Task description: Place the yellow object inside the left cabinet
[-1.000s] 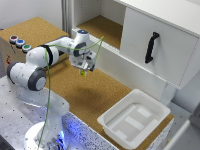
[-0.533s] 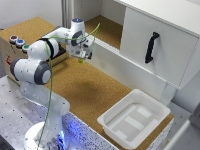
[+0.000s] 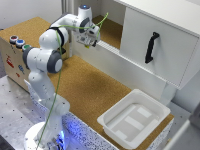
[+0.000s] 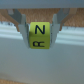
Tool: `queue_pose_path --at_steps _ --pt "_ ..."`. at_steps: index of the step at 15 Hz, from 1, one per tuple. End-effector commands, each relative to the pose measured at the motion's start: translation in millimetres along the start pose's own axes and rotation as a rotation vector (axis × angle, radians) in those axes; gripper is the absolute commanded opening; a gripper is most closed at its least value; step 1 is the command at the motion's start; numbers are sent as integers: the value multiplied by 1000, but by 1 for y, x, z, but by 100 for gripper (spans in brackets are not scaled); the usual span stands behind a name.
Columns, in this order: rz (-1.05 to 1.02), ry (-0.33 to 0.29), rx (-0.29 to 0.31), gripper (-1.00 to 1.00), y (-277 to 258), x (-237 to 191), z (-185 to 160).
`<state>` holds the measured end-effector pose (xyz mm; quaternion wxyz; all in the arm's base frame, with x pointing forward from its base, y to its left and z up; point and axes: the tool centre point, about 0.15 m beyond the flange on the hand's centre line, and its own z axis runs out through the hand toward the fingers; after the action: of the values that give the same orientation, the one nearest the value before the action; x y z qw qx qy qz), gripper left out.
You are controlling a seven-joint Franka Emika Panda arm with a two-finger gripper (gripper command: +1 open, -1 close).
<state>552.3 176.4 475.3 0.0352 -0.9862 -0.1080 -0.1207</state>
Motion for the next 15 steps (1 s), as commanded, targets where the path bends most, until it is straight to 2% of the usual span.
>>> queue_pose_path --at_steps 1,7,10,11,15 --pt "70 -215 -24 -100 9 94 5" --pt "110 -187 -33 -100 14 125 27" --pt "113 -177 -60 -100 12 131 30" --pt "116 -157 -58 100 10 125 29" --pt "49 -29 -63 100 -1 61 4"
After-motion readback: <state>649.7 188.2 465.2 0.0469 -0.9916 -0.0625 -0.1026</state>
